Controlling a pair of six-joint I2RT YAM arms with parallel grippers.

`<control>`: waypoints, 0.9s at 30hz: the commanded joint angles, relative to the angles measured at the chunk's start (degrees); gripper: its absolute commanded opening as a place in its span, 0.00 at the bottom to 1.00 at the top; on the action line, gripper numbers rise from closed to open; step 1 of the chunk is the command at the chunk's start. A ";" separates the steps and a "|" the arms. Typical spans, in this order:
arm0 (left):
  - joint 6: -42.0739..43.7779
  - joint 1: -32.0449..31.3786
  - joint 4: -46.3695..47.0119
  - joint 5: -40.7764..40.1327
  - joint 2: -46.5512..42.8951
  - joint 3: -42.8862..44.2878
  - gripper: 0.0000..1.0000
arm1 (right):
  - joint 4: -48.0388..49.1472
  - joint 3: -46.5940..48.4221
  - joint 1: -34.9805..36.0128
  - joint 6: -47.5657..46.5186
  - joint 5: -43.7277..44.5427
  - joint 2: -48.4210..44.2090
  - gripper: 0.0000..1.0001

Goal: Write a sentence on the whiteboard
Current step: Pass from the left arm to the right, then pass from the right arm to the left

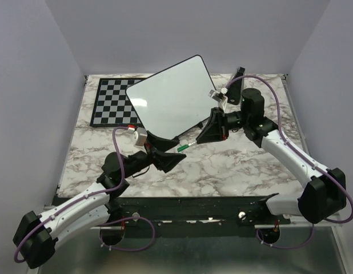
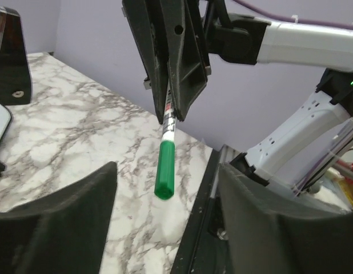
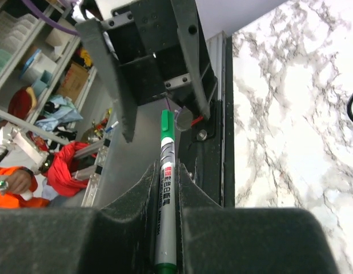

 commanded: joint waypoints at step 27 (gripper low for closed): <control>29.25 -0.77 -44.48 13.98 13.38 23.07 0.83 | -48.77 6.36 -1.09 -58.31 7.47 -1.33 0.01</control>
